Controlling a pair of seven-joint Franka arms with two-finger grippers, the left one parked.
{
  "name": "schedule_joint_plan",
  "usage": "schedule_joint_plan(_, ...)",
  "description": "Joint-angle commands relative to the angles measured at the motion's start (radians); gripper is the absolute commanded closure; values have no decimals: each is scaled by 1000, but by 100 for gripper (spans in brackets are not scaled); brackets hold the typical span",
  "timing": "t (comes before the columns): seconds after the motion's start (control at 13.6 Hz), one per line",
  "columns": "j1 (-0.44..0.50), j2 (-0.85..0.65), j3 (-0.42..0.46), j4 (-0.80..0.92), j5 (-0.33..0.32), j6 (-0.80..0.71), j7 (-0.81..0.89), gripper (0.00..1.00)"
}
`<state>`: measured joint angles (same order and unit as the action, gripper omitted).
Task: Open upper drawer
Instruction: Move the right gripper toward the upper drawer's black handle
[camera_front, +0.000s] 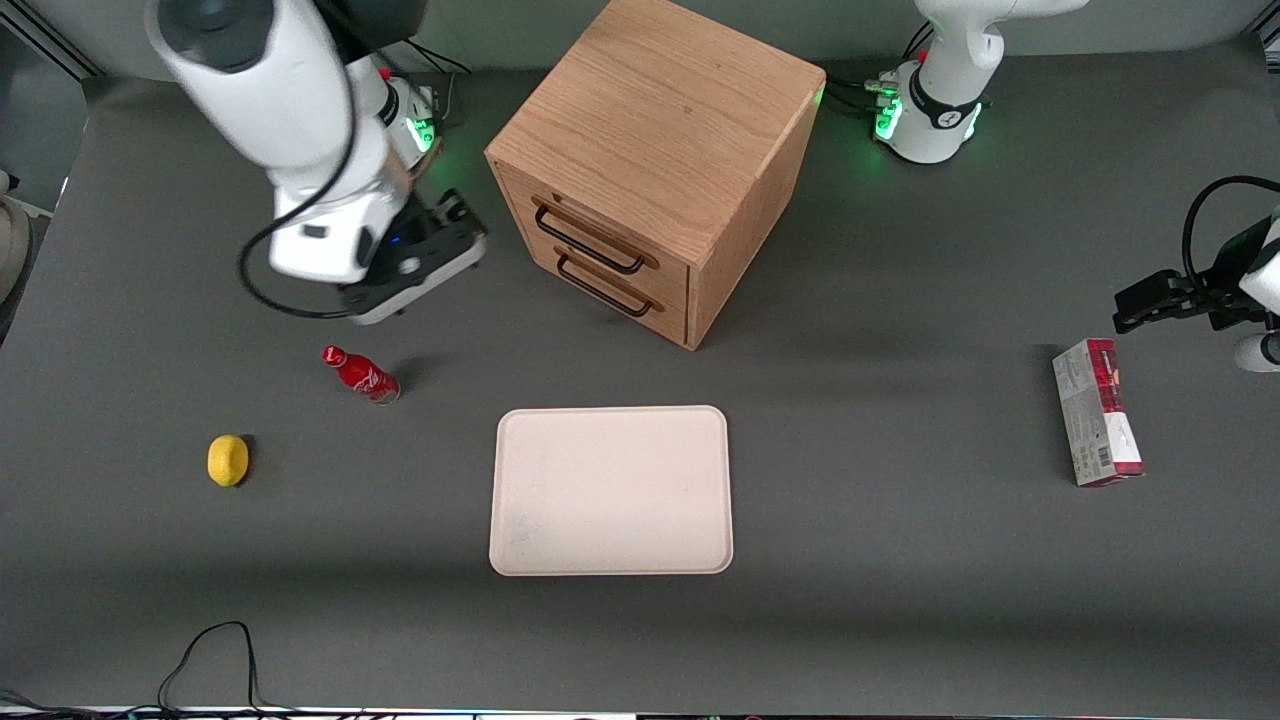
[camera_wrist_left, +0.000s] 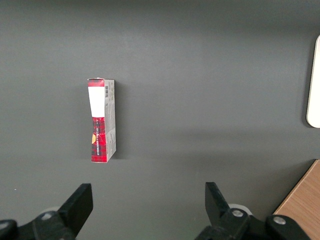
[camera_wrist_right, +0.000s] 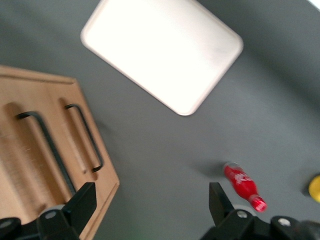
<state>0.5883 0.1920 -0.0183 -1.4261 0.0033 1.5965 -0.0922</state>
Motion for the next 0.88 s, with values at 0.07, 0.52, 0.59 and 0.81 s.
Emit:
schedule_joint_plan(0.07,88,43,-12,20,12,-12,-50,0)
schedule_joint_plan(0.52,111,14,-22,-51,125,-3,-175,0)
schedule_joint_plan(0.59,111,11,-22,-53,141,-3,-173,0)
schedule_joint_plan(0.81,105,-11,-31,-89,201,13,-196,0)
